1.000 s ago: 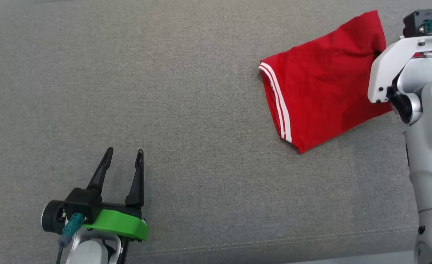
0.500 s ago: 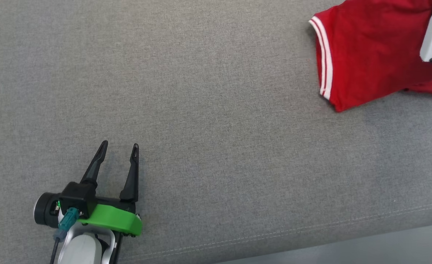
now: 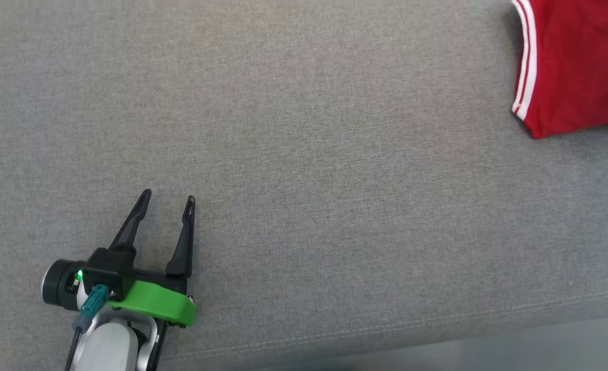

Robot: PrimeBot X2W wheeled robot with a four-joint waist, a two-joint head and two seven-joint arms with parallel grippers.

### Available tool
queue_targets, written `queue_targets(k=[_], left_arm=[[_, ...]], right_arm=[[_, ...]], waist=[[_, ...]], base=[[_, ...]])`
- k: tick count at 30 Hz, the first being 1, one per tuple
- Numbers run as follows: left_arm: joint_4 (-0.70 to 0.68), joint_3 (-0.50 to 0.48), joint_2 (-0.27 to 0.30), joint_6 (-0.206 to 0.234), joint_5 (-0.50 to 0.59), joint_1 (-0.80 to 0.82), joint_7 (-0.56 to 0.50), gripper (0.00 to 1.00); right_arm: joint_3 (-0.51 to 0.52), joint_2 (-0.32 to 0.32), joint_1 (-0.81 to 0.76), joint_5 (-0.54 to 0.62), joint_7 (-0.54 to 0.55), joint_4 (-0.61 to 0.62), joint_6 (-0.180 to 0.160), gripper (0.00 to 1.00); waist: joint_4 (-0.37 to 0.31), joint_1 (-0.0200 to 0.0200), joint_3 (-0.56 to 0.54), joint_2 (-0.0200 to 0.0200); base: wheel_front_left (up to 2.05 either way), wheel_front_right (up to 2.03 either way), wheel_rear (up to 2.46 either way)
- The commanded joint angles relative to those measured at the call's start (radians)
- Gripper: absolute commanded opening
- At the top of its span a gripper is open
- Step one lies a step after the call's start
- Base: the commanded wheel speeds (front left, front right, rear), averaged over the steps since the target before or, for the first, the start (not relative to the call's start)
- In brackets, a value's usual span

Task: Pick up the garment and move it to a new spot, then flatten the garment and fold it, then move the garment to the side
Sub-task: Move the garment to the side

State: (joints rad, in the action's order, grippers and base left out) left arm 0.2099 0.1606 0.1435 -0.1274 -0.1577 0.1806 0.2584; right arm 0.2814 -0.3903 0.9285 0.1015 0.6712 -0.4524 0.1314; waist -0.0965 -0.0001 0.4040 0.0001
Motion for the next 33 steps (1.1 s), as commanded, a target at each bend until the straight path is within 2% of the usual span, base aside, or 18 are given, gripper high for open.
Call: queue_targets(k=[1, 10, 15, 16, 17, 28, 33], left_arm=[[-0.006, 0.001, 0.009, -0.002, 0.010, 0.020, 0.001, 1.00], [-0.028, 0.027, 0.023, -0.002, 0.013, 0.049, -0.008, 1.00], [-0.035, 0.035, 0.028, 0.005, 0.015, 0.061, -0.008, 1.00], [-0.037, 0.034, 0.030, 0.007, 0.015, 0.061, -0.008, 1.00], [-0.038, 0.034, 0.031, 0.006, 0.014, 0.062, -0.008, 1.00], [-0.031, 0.047, 0.034, 0.015, 0.011, 0.061, -0.002, 1.00], [-0.042, 0.033, 0.022, 0.023, -0.012, 0.048, 0.004, 1.00]], right_arm=[[0.002, -0.007, 0.017, 0.025, -0.018, -0.007, -0.002, 0.00], [0.069, -0.060, 0.044, 0.196, -0.162, -0.111, -0.002, 0.00], [0.070, -0.112, 0.036, 0.265, -0.307, -0.177, -0.002, 0.00], [0.079, -0.113, 0.037, 0.277, -0.321, -0.191, -0.002, 0.16], [0.084, -0.111, 0.032, 0.291, -0.333, -0.208, -0.002, 0.99], [0.165, -0.055, 0.028, 0.366, -0.435, -0.290, -0.002, 1.00], [0.165, -0.017, 0.004, 0.341, -0.538, -0.295, -0.002, 1.00]], waist=[[0.012, 0.0001, 0.027, -0.0001], [0.048, 0.0001, 0.092, -0.0001], [0.073, 0.0001, 0.109, -0.0001], [0.077, 0.0001, 0.111, -0.0001], [0.080, 0.0001, 0.113, -0.0001], [0.086, 0.0001, 0.086, -0.0001], [0.080, 0.0001, 0.034, -0.0001]], base=[[0.00, 0.00, 0.00], [0.00, 0.00, 0.00], [0.00, 0.00, 0.00], [0.00, 0.00, 0.00], [0.00, 0.00, 0.00], [0.00, 0.00, 0.00], [0.00, 0.00, 0.00]])
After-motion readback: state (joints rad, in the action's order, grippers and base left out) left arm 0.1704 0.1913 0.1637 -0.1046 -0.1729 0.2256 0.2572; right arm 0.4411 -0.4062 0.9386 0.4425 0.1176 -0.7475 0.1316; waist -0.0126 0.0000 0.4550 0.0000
